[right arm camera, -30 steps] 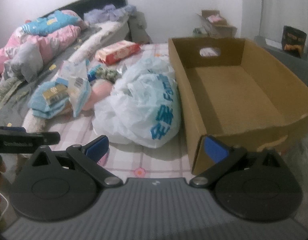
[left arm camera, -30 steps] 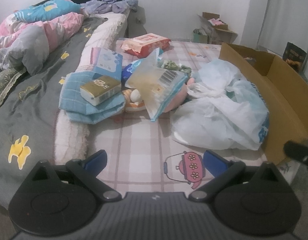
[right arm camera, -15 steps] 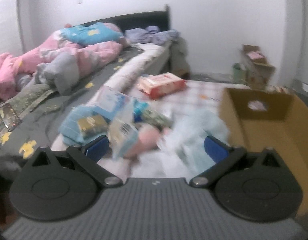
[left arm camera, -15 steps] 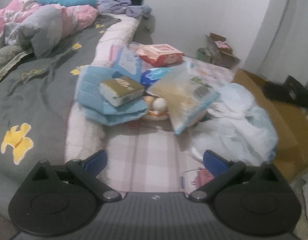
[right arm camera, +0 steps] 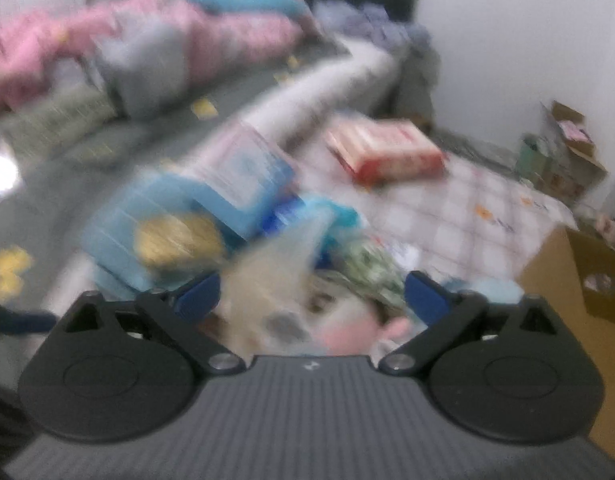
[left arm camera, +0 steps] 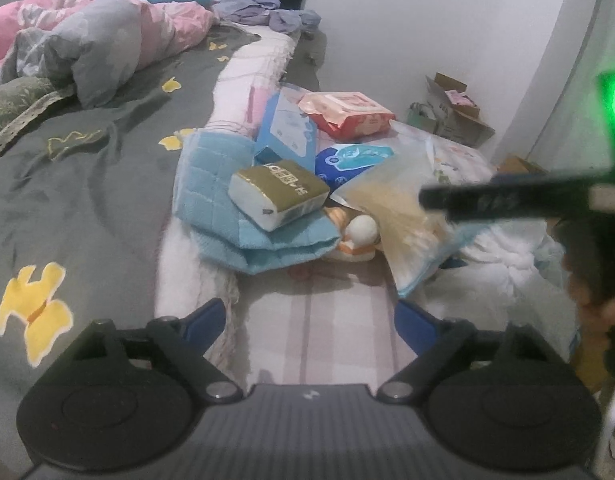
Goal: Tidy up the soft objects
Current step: 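Reach the right tool into the pile and grasp the clear zip bag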
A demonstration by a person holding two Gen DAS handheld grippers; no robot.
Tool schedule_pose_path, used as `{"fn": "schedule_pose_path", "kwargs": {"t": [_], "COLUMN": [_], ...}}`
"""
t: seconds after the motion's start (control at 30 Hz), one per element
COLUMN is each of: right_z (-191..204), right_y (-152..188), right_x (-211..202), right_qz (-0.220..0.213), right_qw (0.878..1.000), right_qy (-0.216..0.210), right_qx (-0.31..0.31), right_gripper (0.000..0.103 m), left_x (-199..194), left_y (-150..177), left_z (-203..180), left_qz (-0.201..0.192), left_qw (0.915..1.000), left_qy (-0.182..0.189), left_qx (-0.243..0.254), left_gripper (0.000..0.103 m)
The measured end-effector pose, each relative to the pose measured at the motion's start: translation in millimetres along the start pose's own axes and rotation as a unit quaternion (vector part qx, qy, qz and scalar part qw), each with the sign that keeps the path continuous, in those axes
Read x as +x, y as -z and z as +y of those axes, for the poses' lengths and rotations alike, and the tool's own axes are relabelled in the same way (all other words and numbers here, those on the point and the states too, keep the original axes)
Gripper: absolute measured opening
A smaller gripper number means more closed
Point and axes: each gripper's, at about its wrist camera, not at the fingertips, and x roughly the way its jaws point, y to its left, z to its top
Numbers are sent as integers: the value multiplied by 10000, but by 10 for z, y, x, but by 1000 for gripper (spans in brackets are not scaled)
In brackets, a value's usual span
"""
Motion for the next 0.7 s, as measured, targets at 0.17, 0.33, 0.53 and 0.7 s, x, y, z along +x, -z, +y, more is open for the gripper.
{"fn": "schedule_pose_path", "kwargs": {"t": [0.17, 0.33, 0.53, 0.7], "right_z": [-107, -146, -218, -331], "right_y": [76, 112, 40, -63], "right_x": [132, 200, 121, -93], "right_qz": [170, 276, 267, 57], "right_qw": [9998, 9995, 9993, 9962], "right_qy": [38, 42, -105, -633], "right_qx": [77, 117, 250, 591], "right_gripper": [94, 95, 89, 89], "left_x": [50, 102, 142, 190], "left_y": [-61, -135, -199, -280], "left_z": [-6, -68, -159, -230], "left_qz": [-164, -258, -314, -267], "left_qw": [9998, 9992, 9975, 9962], "left_qy": [121, 255, 546, 762], "left_qx": [63, 156, 317, 324], "left_gripper": [89, 87, 77, 68]}}
